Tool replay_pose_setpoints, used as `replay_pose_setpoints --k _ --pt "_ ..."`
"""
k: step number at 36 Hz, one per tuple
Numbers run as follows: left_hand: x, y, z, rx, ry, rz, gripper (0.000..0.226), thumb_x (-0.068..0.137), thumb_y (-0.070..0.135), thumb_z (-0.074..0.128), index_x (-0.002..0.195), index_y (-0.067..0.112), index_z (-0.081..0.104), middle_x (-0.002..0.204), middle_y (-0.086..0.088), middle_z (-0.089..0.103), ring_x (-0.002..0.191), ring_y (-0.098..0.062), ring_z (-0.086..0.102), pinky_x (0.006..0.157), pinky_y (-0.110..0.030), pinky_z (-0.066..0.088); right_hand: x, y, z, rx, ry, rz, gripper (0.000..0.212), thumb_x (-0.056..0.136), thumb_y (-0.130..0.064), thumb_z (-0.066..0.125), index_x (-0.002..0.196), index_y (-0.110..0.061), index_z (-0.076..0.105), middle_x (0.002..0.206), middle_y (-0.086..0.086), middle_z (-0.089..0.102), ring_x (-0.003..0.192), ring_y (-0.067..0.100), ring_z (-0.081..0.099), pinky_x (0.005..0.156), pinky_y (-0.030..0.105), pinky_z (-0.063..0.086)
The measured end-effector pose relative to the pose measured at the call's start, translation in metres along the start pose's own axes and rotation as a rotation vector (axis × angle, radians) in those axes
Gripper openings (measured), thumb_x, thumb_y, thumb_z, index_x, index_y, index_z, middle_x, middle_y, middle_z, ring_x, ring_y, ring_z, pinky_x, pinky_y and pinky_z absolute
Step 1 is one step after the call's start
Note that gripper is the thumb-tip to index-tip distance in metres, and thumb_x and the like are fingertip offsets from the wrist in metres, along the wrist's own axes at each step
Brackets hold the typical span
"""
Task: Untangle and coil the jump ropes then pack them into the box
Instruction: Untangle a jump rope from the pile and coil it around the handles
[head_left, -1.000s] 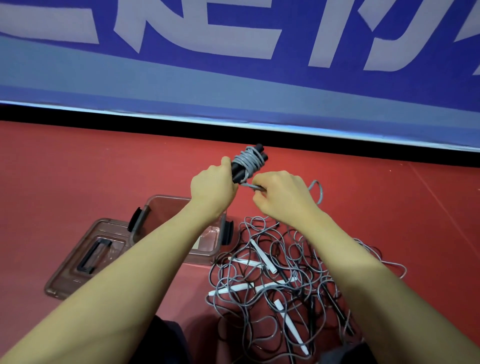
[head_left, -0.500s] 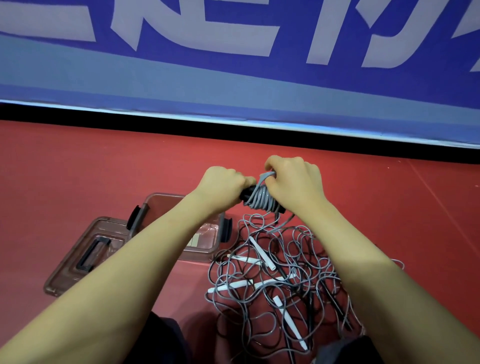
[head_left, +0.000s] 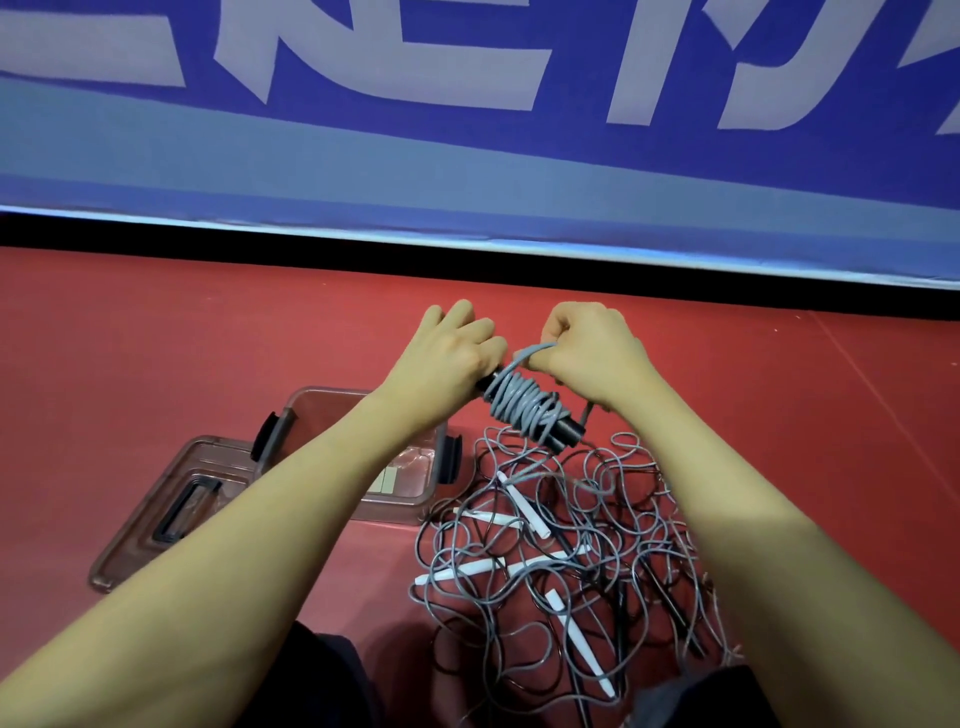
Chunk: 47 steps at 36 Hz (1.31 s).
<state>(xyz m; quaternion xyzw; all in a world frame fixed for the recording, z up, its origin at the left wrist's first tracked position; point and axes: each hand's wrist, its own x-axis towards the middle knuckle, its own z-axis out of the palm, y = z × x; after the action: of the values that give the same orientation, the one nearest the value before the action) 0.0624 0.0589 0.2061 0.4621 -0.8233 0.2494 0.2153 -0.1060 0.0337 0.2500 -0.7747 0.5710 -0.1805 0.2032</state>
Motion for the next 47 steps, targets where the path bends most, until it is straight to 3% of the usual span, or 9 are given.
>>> replay_pose_setpoints --k 4,8,11,13,19,25,31,38,47 --pt "-0.002 -0.001 -0.004 -0.055 0.033 0.014 0.015 0.077 0.015 0.049 0.064 0.011 0.044 0.062 -0.004 0.043 0.071 -0.02 0.027 0.061 -0.029 0.012 -0.002 0.0 0.001 -0.188 0.072 -0.096 0.028 0.089 -0.045 0.058 0.076 -0.02 0.051 0.081 -0.002 0.06 0.083 0.025 0.052 0.068 0.031 0.035" --pt "0.002 0.0 -0.013 -0.221 0.035 -0.004 0.019 0.082 0.019 0.048 0.075 0.017 0.03 0.066 -0.008 0.044 0.07 -0.019 0.027 0.056 -0.031 0.023 -0.005 -0.002 -0.002 -0.26 0.121 -0.141 0.032 0.093 -0.049 0.048 0.076 -0.022 0.048 0.084 0.004 0.063 0.09 0.031 0.056 0.068 0.032 0.033" --pt "0.005 0.008 -0.026 -0.522 0.001 -0.253 0.028 0.083 0.025 0.06 0.079 0.015 0.034 0.065 -0.009 0.045 0.065 -0.021 0.03 0.053 -0.033 0.017 -0.006 -0.005 -0.006 -0.36 0.108 -0.17 0.016 0.095 -0.032 0.041 0.088 -0.022 0.051 0.099 0.013 0.065 0.098 0.035 0.057 0.069 0.034 0.033" --pt "0.007 0.016 -0.031 -0.689 -0.025 -0.485 0.039 0.082 0.029 0.068 0.086 0.012 0.034 0.066 -0.002 0.046 0.06 -0.028 0.038 0.051 -0.033 0.021 -0.007 -0.007 -0.004 -0.42 0.122 -0.186 0.031 0.093 -0.031 0.033 0.101 -0.013 0.057 0.104 0.019 0.065 0.099 0.04 0.058 0.069 0.033 0.034" --pt "0.018 0.032 -0.033 -0.753 0.049 -0.78 0.033 0.088 0.021 0.06 0.1 0.016 0.03 0.07 0.002 0.054 0.07 -0.034 0.057 0.054 -0.034 0.033 -0.007 -0.009 0.006 -0.47 0.156 -0.213 0.033 0.099 -0.037 0.04 0.12 -0.014 0.048 0.102 0.017 0.066 0.096 0.039 0.062 0.068 0.036 0.036" --pt "0.015 0.027 -0.021 -0.631 -0.066 -0.906 0.033 0.089 0.021 0.056 0.106 0.012 0.03 0.084 -0.012 0.059 0.079 -0.04 0.057 0.062 -0.038 0.039 -0.01 -0.012 0.014 -0.315 0.023 -0.227 0.018 0.093 -0.031 0.048 0.084 -0.017 0.044 0.09 0.013 0.063 0.093 0.036 0.059 0.068 0.036 0.038" --pt "0.013 0.022 -0.013 -0.471 -0.225 -0.926 0.031 0.092 0.02 0.05 0.113 0.004 0.034 0.095 -0.022 0.061 0.08 -0.041 0.056 0.064 -0.036 0.036 -0.011 -0.015 0.016 -0.239 -0.09 -0.218 0.036 0.086 -0.028 0.057 0.058 -0.017 0.036 0.069 0.003 0.051 0.077 0.032 0.051 0.062 0.032 0.031" --pt "0.008 0.016 -0.003 -0.199 -0.371 -0.874 0.033 0.094 0.011 0.043 0.123 -0.001 0.032 0.099 -0.022 0.061 0.088 -0.042 0.059 0.062 -0.038 0.034 -0.017 -0.021 0.012 -0.186 -0.167 -0.252 0.04 0.084 -0.026 0.062 0.056 -0.015 0.036 0.053 -0.001 0.039 0.058 0.023 0.036 0.057 0.032 0.031" --pt "-0.002 0.008 -0.001 0.123 -0.599 -0.618 0.021 0.09 0.003 0.042 0.111 0.007 0.044 0.102 -0.013 0.065 0.092 -0.036 0.062 0.059 -0.031 0.031 -0.024 -0.025 0.003 -0.373 -0.203 -0.416 0.007 0.084 -0.017 0.053 0.076 -0.018 0.055 0.069 -0.001 0.052 0.073 0.028 0.051 0.059 0.03 0.032"
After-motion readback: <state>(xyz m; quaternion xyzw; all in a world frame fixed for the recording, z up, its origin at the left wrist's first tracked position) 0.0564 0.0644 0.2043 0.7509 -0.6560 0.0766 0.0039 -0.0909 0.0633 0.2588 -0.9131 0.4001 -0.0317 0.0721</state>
